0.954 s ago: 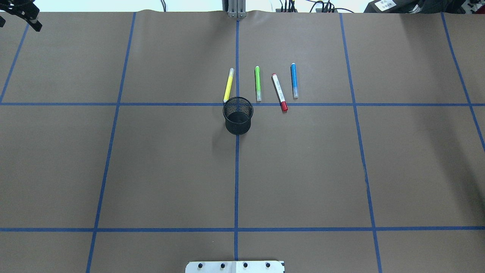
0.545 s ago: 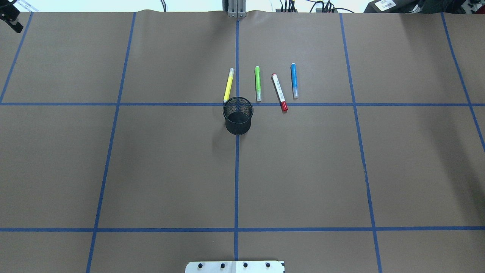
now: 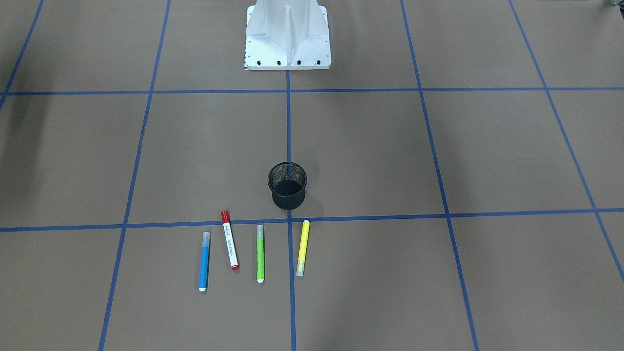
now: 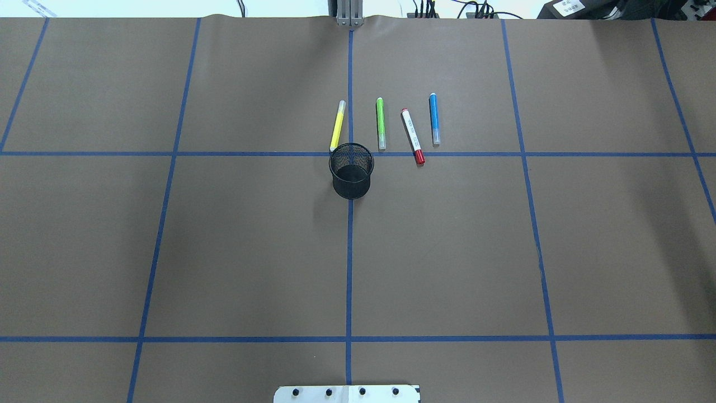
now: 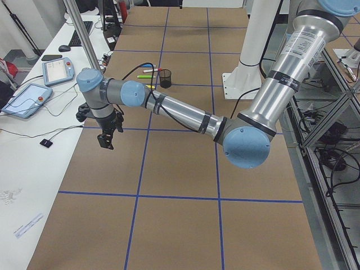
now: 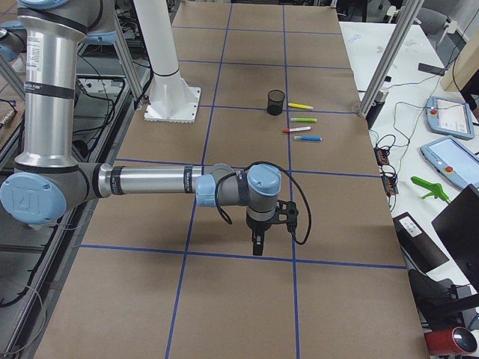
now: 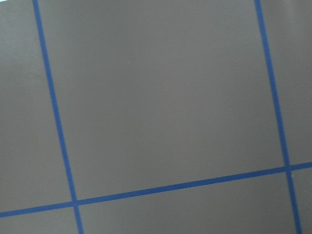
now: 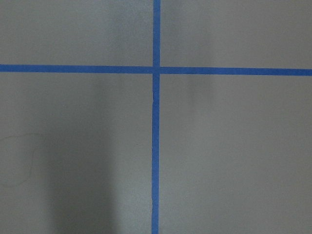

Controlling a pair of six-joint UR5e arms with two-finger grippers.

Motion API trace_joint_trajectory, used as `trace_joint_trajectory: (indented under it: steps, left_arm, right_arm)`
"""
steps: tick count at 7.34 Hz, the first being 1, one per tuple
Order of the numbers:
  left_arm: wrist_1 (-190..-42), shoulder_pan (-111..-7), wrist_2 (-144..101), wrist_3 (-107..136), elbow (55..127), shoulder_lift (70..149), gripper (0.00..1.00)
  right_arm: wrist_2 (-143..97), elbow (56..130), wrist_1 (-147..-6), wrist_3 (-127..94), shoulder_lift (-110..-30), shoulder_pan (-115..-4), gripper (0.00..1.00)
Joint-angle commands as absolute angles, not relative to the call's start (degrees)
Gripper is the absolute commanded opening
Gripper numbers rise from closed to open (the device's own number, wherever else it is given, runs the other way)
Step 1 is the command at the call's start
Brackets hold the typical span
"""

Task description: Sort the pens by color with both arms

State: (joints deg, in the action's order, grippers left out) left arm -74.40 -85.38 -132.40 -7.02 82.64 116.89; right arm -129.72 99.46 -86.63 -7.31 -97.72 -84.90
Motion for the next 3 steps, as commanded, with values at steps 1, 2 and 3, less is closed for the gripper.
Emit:
trace_joint_trajectory:
  steps: [1,2,3]
  left_arm:
    - [-74.71,-88.32,-132.63,-13.68,77.19,116.54,1.0]
    - [-75.32,-89.03,-132.63,-14.41,77.17,114.8,1.0]
    - [-75.76,-89.56,-132.63,-15.72,76.56,114.52,1.0]
  right_arm:
    - [-129.73,99.4,-86.04,-7.56,-98.09,-84.9,1.0]
    - [-129.81,99.4,-86.04,-7.82,-98.0,-84.9,1.0]
    - [-129.73,99.4,-86.04,-7.91,-97.91,-84.9,1.0]
